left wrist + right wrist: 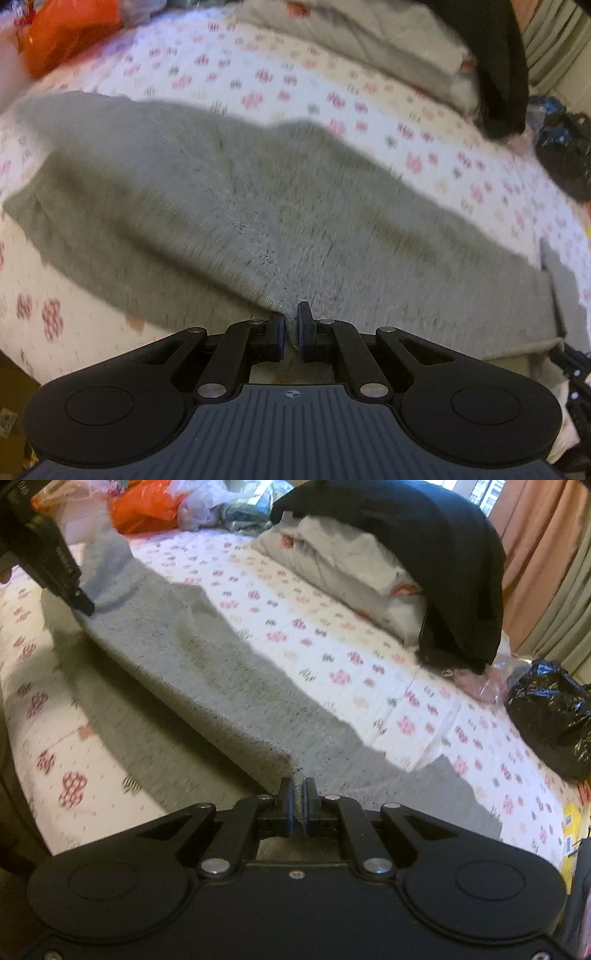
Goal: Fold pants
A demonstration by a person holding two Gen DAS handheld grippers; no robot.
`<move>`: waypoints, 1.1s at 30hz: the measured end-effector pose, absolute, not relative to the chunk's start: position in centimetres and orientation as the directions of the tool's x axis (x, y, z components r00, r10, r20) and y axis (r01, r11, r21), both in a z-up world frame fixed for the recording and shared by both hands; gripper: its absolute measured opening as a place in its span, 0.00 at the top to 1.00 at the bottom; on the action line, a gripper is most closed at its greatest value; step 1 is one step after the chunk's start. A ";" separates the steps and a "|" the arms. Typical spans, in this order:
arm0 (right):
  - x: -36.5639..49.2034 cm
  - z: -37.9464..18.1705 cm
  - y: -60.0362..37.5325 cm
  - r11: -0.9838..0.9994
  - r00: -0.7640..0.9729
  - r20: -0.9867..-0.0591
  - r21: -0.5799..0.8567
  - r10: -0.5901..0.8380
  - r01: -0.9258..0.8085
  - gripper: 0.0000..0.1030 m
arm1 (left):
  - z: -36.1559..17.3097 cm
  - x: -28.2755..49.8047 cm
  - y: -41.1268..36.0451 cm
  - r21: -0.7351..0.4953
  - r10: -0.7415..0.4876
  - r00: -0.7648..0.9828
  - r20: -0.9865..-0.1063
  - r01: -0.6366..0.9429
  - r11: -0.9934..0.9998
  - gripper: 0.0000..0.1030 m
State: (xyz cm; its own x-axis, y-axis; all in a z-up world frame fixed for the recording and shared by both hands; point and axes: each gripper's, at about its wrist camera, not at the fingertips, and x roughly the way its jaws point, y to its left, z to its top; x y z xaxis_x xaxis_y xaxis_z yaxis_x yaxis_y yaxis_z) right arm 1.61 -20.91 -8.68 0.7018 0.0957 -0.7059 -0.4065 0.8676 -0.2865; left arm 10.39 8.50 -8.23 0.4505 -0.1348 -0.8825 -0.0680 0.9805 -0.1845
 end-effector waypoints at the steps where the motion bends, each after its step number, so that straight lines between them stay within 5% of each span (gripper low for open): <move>1: 1.6 -8.9 -20.8 0.866 0.690 -0.718 -0.282 0.095 -0.413 0.89 | -9.0 10.6 8.6 -0.179 -0.133 0.431 -0.892 -0.068 0.982 0.93; 4: 1.8 -9.6 -20.7 0.877 0.649 -0.755 -0.247 0.092 -0.412 0.83 | -10.5 10.9 8.9 -0.189 -0.144 0.400 -0.905 -0.074 0.979 0.93; 6: 1.5 -9.4 -21.3 0.904 0.647 -0.756 -0.207 0.095 -0.375 0.59 | -10.4 10.8 8.8 -0.180 -0.143 0.403 -0.904 -0.054 0.982 0.93; 9: 0.8 -7.5 -23.2 0.950 0.659 -0.740 -0.088 0.139 -0.299 0.43 | -10.4 10.7 8.8 -0.172 -0.144 0.400 -0.905 -0.037 0.984 0.92; 11: 0.4 -5.9 -24.7 0.971 0.683 -0.712 -0.008 0.164 -0.241 0.40 | -10.5 10.6 8.7 -0.173 -0.143 0.399 -0.906 -0.040 0.984 0.92; 18: 5.9 -4.5 -28.6 0.992 0.713 -0.701 0.095 0.012 0.077 0.41 | -10.6 10.3 8.4 -0.147 -0.119 0.417 -0.901 -0.037 0.988 0.92; 22: 11.1 -6.8 -29.0 0.979 0.658 -0.749 0.069 -0.076 0.192 0.51 | -10.7 10.4 8.2 -0.142 -0.114 0.417 -0.902 -0.036 0.989 0.92; 31: 16.3 -11.7 -28.0 0.956 0.519 -0.825 -0.084 -0.225 0.281 0.52 | -10.7 10.5 8.2 -0.137 -0.112 0.417 -0.902 -0.030 0.990 0.92; 33: 16.3 -12.3 -28.0 0.952 0.503 -0.832 -0.095 -0.236 0.291 0.58 | -10.7 10.5 8.2 -0.134 -0.110 0.418 -0.902 -0.029 0.991 0.92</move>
State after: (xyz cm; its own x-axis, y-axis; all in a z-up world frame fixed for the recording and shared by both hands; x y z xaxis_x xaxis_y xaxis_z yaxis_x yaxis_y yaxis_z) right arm 16.25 -27.98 -12.29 0.5028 -0.2361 -0.8315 0.2906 0.9522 -0.0947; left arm 10.47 8.17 -10.70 0.4180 -0.1098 -0.9018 -0.0287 0.9906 -0.1339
